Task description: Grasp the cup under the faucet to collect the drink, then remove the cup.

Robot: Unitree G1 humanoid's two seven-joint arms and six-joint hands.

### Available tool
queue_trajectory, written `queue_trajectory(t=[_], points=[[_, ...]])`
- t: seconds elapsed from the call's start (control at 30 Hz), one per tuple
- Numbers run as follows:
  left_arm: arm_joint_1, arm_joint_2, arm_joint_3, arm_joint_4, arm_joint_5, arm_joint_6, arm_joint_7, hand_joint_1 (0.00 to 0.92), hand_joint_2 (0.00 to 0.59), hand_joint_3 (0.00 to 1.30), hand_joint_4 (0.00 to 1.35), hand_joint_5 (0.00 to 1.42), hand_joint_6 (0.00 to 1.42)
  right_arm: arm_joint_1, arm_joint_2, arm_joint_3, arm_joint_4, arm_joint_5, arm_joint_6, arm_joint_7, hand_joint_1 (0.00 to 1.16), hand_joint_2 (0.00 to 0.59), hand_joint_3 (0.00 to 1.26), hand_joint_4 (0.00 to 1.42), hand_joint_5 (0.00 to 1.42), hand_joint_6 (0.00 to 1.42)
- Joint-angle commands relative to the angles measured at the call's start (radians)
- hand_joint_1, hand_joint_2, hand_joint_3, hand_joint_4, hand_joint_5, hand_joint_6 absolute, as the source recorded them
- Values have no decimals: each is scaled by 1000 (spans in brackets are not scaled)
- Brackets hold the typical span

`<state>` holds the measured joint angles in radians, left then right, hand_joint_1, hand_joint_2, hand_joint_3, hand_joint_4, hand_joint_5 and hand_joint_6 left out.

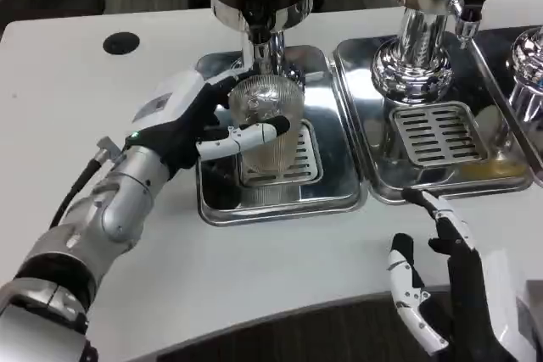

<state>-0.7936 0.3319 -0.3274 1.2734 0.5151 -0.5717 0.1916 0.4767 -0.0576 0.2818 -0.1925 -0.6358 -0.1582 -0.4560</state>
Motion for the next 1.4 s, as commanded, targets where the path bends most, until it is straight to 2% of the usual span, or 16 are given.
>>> queue_trajectory(t=[0.03, 0.3, 0.53, 0.67, 0.83, 1.03, 1.4], points=[[11, 18, 9, -15, -12, -18, -10, 179, 101, 182, 135, 260, 439, -3, 0, -4, 8, 10, -12, 1, 440, 507, 257, 151, 168, 322], [26, 55, 50, -39, -42, -60, -16, 154, 91, 169, 101, 224, 399, -9, -2, -8, 9, 14, -12, 3, 442, 507, 259, 158, 169, 322], [58, 102, 94, -92, -100, -119, -58, 138, 80, 175, 118, 220, 427, -20, -1, -8, 15, 24, -12, 9, 442, 507, 259, 163, 170, 322], [69, 139, 141, -136, -170, -176, -153, 126, 76, 180, 146, 240, 514, -27, -3, -11, 17, 28, -12, 14, 443, 507, 259, 164, 172, 322], [59, 156, 197, -173, -271, -208, -309, 119, 89, 191, 154, 240, 557, -39, -5, -14, 20, 36, -8, 29, 443, 507, 261, 167, 172, 322], [29, 155, 239, -220, -362, -201, -484, 79, 84, 170, 141, 193, 512, -62, -3, -16, 30, 42, -8, 39, 444, 507, 263, 174, 173, 304], [-8, 142, 264, -255, -400, -179, -593, 54, 81, 169, 140, 171, 503, -69, 5, -14, 44, 45, -11, 35, 444, 507, 263, 174, 183, 288]])
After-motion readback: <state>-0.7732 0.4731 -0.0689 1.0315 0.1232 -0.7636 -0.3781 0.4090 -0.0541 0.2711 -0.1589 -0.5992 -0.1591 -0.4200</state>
